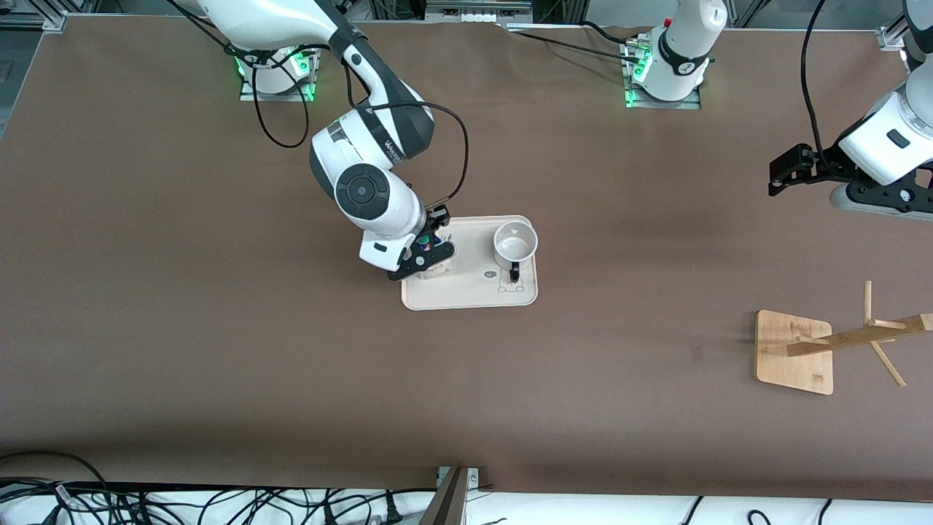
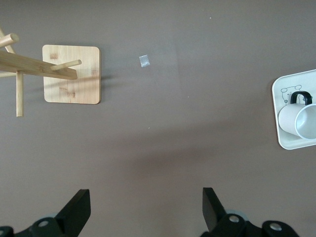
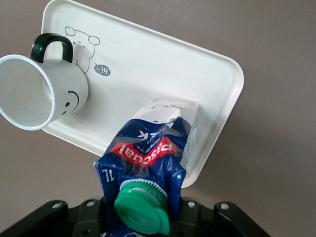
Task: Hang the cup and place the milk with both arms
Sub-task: 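Close the right gripper on the milk carton and lift it, then carry the carton aside with the right gripper while the left gripper grasps the mug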
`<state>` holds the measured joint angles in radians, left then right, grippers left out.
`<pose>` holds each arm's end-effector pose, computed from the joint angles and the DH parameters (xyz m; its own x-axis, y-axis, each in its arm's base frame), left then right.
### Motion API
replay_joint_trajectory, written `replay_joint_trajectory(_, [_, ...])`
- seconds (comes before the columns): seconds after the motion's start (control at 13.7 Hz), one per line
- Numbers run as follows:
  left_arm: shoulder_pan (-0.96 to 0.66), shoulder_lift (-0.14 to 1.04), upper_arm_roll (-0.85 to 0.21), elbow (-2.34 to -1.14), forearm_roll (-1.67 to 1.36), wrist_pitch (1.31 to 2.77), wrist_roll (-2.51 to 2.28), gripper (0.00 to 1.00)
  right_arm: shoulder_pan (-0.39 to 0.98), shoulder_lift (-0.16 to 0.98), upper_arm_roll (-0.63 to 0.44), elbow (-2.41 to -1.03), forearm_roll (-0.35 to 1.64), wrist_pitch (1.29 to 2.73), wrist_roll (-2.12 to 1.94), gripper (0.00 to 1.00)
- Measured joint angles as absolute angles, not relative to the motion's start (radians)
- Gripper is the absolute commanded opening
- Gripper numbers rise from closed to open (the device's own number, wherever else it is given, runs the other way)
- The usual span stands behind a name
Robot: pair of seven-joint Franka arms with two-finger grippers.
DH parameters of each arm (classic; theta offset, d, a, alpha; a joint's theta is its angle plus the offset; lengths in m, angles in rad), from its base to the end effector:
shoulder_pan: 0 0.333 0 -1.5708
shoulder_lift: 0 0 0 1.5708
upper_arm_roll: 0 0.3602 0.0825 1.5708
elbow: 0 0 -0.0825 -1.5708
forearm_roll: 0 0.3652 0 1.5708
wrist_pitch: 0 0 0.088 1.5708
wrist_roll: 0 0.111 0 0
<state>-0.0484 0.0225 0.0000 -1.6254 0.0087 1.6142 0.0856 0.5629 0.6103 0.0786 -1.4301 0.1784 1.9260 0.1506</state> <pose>0.5447 -0.0254 0.6315 0.9904 -0.1339 -0.0343 -0.1342 -0.9909 -0.0058 0.5700 0.4273 0.3715 0.9023 0.4045 -0.1493 0.3770 -0.9081 -0.1822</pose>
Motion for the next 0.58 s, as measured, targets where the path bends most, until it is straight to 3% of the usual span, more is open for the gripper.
replay_joint_trajectory(0.29, [-0.050,0.028,0.000,-1.626,0.009,1.610,0.086,1.00,0.563,0.594,0.078,-1.420,0.179,1.925,0.151,0.34])
replay_joint_trajectory(0.58, [-0.060,0.076,0.000,-1.623,0.009,1.609,0.086,1.00,0.560,0.501,0.044,-1.412,0.179,1.854,0.151,0.34])
